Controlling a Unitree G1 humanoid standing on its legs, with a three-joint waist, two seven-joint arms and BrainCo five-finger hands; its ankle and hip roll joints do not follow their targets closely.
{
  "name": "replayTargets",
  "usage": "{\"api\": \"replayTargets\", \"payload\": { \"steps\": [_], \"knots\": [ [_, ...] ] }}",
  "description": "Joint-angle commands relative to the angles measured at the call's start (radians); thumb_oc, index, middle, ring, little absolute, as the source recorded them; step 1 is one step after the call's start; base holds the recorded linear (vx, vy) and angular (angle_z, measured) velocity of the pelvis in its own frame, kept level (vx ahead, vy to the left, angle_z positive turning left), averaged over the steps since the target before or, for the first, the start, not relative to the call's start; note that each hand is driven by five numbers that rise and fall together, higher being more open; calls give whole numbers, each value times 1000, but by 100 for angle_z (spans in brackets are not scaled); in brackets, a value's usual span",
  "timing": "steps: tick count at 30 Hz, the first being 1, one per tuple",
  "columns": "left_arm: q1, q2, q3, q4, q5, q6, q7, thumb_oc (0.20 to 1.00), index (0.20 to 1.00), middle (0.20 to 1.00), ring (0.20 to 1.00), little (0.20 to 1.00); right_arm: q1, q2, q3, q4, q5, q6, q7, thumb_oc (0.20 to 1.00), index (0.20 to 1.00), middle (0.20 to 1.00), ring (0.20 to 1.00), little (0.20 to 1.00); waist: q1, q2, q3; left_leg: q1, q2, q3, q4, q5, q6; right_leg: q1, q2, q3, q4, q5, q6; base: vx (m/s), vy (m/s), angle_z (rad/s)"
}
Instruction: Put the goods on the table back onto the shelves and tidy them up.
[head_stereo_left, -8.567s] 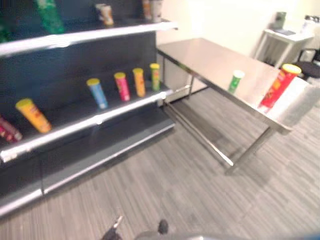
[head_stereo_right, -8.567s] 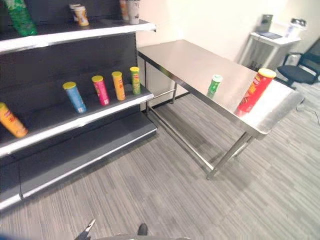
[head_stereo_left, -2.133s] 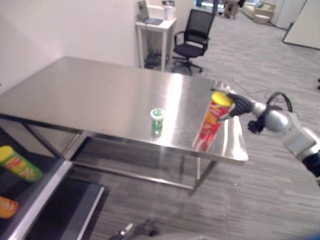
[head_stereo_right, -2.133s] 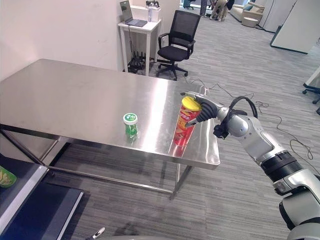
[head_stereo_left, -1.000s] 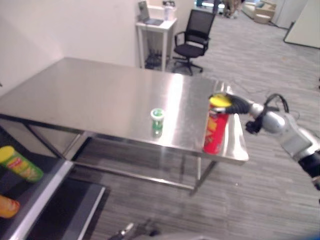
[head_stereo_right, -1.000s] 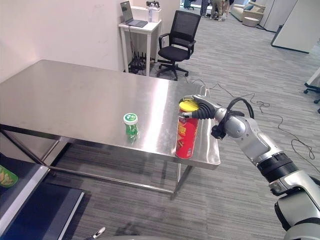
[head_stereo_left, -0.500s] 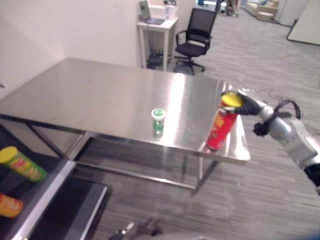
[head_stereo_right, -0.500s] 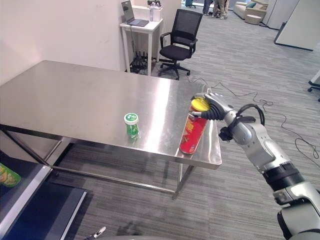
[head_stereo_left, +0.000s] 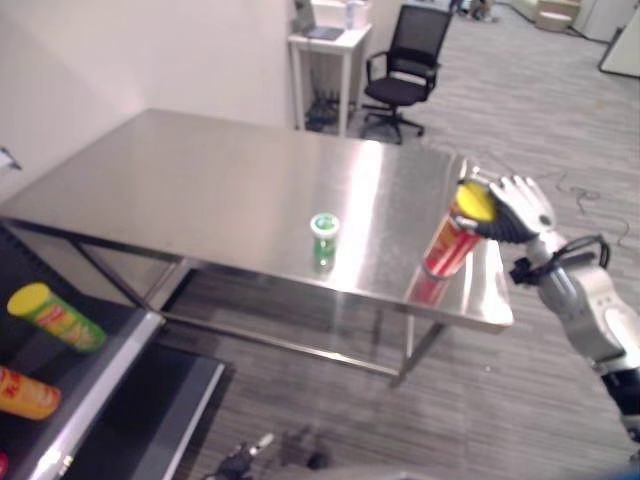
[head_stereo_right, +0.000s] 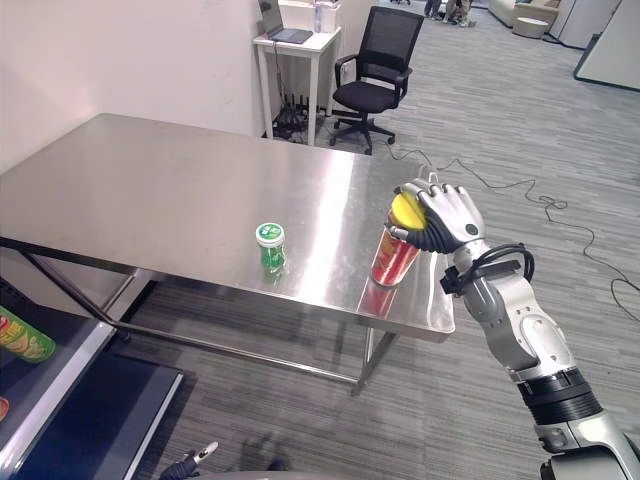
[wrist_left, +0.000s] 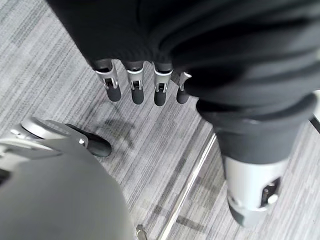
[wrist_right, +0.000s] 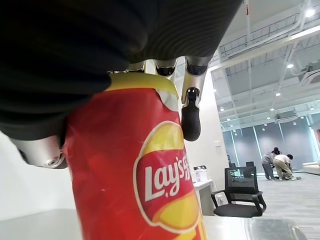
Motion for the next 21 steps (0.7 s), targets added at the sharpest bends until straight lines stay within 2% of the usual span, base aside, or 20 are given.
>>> {"api": "replayTargets", "payload": {
  "steps": [1,13,14,15,16,17,18,19,20,21],
  "knots": [
    [-49,-20,-43,71,32,-28,10,1000,1000,1000,1000,1000,-45,-7,-19,-24,11,2,-78,200,200,200,200,200,45,-12,-36,-1,34,-46,7,-59,-8,23,-49,41,7,-35,43,2,6,6],
    [-45,-19,-44,78,63,-23,23,1000,1000,1000,1000,1000,-119,-2,-94,-96,31,25,-150,200,200,200,200,200,57,-12,-37,0,25,-45,7,-67,2,25,-62,35,7,-27,56,1,6,2],
    [-45,-15,-47,73,72,-20,27,1000,1000,1000,1000,1000,-150,11,-91,-103,34,23,-158,200,200,200,200,200,73,-5,-24,0,33,-30,7,-67,9,-10,-70,18,84,-26,66,-48,-7,-5],
    [-46,-15,-46,73,72,-20,27,1000,1000,1000,1000,1000,-151,11,-90,-102,34,23,-158,200,200,200,200,200,74,-5,-25,0,33,-29,7,-67,9,-13,-70,20,87,-27,66,-95,-17,-11],
    [-45,-9,-53,65,69,-19,25,1000,1000,1000,1000,1000,-168,11,-88,-110,37,24,-160,200,200,200,200,200,78,5,-8,2,43,-29,7,-60,13,-45,-67,18,155,-25,77,-101,-29,-25],
    [-49,-3,-67,58,69,-11,27,1000,1000,1000,1000,1000,-199,10,-93,-120,38,38,-160,200,200,200,200,200,72,18,21,0,50,-60,9,-45,19,-109,-55,69,306,-44,100,-149,-65,-23],
    [-54,1,-72,53,69,-10,28,1000,1000,1000,1000,1000,-202,7,-105,-125,36,45,-166,200,200,200,200,200,66,25,29,-14,48,-89,18,-30,18,-129,-57,118,344,-22,109,-103,-59,-13],
    [-55,1,-72,53,69,-10,28,1000,1000,1000,1000,1000,-201,7,-106,-127,36,46,-165,200,200,200,200,200,65,24,30,-16,47,-90,19,-29,18,-133,-58,118,351,-25,110,-89,-155,32],
    [-62,8,-70,31,60,-12,37,1000,1000,1000,1000,1000,-194,5,-129,-145,27,58,-163,200,200,200,200,200,60,30,33,-25,53,-130,27,-24,10,-142,-92,195,384,0,97,-42,-119,58],
    [-61,9,-71,30,59,-12,37,1000,1000,1000,1000,1000,-192,5,-131,-147,27,59,-161,200,200,200,200,200,60,29,34,-26,52,-132,28,-24,10,-142,-93,193,386,-1,97,-55,-220,73]
  ]
}}
